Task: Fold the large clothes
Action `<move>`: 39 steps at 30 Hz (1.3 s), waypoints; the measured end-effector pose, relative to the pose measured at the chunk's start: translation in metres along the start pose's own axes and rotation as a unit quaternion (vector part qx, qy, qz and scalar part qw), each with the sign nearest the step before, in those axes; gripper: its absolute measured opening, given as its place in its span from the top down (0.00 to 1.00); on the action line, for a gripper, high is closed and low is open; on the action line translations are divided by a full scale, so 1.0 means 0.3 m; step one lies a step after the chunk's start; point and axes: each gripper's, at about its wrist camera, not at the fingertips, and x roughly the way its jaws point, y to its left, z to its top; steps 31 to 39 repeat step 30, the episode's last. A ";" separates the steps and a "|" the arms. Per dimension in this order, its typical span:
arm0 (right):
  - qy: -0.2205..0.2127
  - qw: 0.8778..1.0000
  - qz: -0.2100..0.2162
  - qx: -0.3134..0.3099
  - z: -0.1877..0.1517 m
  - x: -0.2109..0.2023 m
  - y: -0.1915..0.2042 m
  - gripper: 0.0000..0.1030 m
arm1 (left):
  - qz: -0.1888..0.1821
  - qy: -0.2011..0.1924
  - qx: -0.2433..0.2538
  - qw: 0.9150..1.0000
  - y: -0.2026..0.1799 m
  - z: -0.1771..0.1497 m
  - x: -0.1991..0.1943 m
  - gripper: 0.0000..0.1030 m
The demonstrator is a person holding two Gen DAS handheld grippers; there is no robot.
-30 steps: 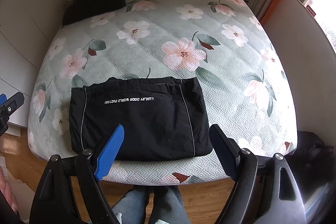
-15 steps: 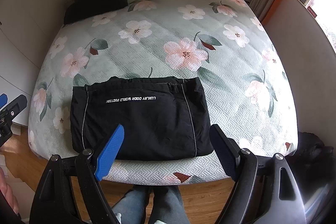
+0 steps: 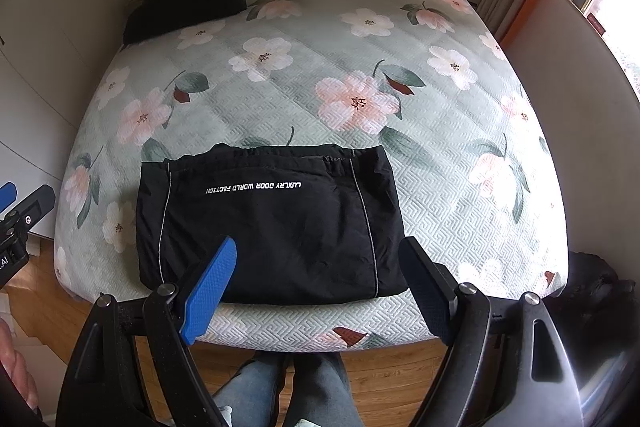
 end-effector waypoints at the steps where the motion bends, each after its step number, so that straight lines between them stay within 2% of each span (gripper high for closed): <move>1: 0.000 1.000 0.000 0.000 0.001 0.001 0.001 0.18 | 0.000 0.000 0.000 1.000 0.000 -0.001 0.000 0.21; 20: 0.003 1.000 0.004 -0.009 0.028 0.025 -0.008 0.18 | 0.010 0.011 0.010 1.000 -0.025 -0.033 0.016 0.21; 25: 0.004 1.000 0.004 -0.012 0.030 0.032 -0.015 0.18 | 0.013 0.002 0.014 1.000 -0.036 -0.036 0.012 0.21; 28: 0.004 1.000 0.004 -0.012 0.031 0.034 -0.018 0.18 | 0.014 -0.019 0.010 1.000 -0.031 -0.033 -0.006 0.21; 39: 0.004 1.000 0.004 -0.012 0.033 0.036 -0.019 0.18 | 0.016 -0.019 0.013 1.000 -0.033 -0.029 -0.009 0.21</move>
